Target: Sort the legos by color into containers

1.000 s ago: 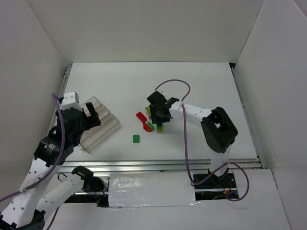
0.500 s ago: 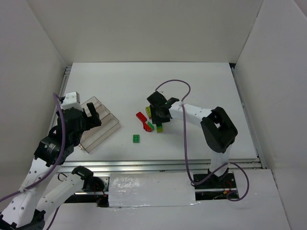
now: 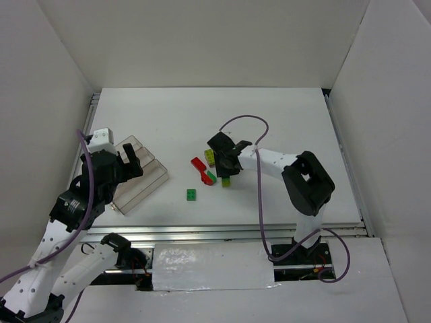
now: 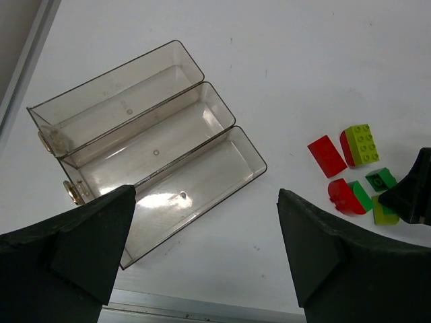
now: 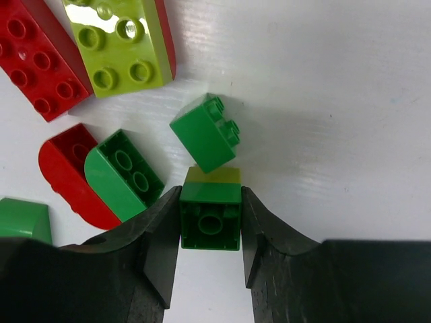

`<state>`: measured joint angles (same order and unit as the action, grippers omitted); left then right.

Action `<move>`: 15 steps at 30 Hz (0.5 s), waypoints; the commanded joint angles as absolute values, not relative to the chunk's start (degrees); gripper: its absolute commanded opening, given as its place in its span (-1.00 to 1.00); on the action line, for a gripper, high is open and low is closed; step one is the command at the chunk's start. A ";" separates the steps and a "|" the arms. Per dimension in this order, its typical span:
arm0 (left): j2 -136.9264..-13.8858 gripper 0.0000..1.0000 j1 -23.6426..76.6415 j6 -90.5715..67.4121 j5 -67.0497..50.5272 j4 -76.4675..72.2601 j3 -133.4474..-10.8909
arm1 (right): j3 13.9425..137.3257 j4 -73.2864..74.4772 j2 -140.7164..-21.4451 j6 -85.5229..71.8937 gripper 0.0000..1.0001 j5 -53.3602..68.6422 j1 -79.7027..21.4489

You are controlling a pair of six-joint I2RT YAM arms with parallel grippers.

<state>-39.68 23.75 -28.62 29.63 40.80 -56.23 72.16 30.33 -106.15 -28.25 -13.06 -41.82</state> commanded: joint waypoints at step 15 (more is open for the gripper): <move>-45.79 0.99 26.01 -37.51 -46.04 -4.71 -47.83 | 49.49 -3.04 -58.55 -29.44 -1.00 34.92 -38.15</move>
